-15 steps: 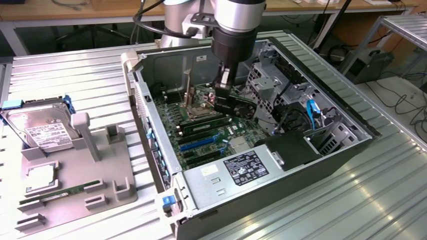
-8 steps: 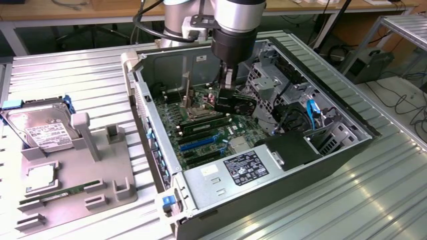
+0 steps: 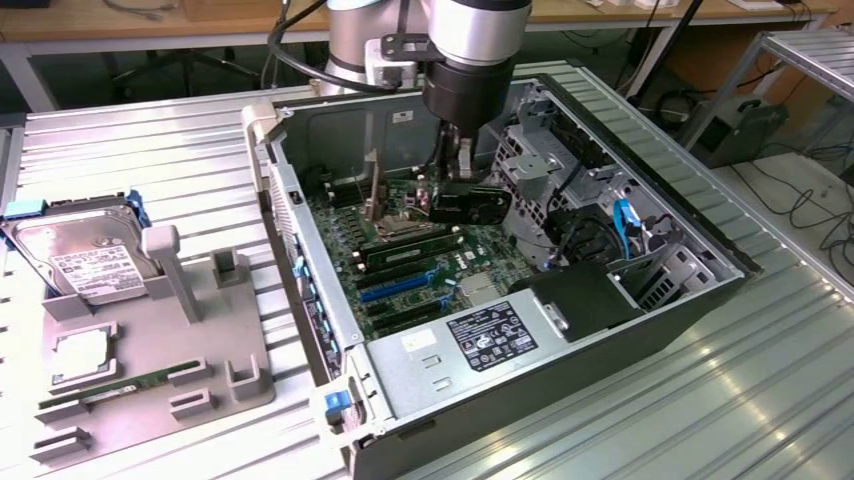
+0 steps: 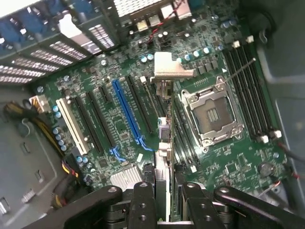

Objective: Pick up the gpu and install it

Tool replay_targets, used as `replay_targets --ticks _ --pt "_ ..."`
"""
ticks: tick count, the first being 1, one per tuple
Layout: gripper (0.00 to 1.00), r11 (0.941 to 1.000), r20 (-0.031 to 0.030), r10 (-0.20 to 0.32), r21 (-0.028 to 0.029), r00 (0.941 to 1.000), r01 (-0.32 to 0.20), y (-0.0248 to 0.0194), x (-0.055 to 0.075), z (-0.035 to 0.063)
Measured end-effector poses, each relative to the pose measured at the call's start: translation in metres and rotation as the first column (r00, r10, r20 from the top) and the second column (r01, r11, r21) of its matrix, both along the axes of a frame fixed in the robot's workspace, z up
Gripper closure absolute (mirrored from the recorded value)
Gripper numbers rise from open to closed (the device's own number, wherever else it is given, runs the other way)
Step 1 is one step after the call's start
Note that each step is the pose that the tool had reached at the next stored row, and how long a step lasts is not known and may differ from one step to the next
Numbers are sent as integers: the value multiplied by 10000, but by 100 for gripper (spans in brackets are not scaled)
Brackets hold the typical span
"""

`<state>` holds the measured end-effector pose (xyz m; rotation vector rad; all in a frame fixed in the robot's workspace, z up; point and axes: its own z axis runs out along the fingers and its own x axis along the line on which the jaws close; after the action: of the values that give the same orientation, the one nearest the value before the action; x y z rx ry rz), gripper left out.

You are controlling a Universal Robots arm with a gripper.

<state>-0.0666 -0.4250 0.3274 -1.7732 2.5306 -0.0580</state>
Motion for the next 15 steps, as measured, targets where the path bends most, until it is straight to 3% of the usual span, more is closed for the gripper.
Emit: replay_targets --ticks 4,8,12,15 --pt "73 9973 0 735 -1 9973 -735 0 0 -1" --pt "73 9881 0 1536 0 9881 -1536 0 0 -2" --pt "73 9723 0 2339 -1 9723 -2339 0 0 -3" --pt "73 9523 0 3052 0 9523 -3052 0 0 -4"
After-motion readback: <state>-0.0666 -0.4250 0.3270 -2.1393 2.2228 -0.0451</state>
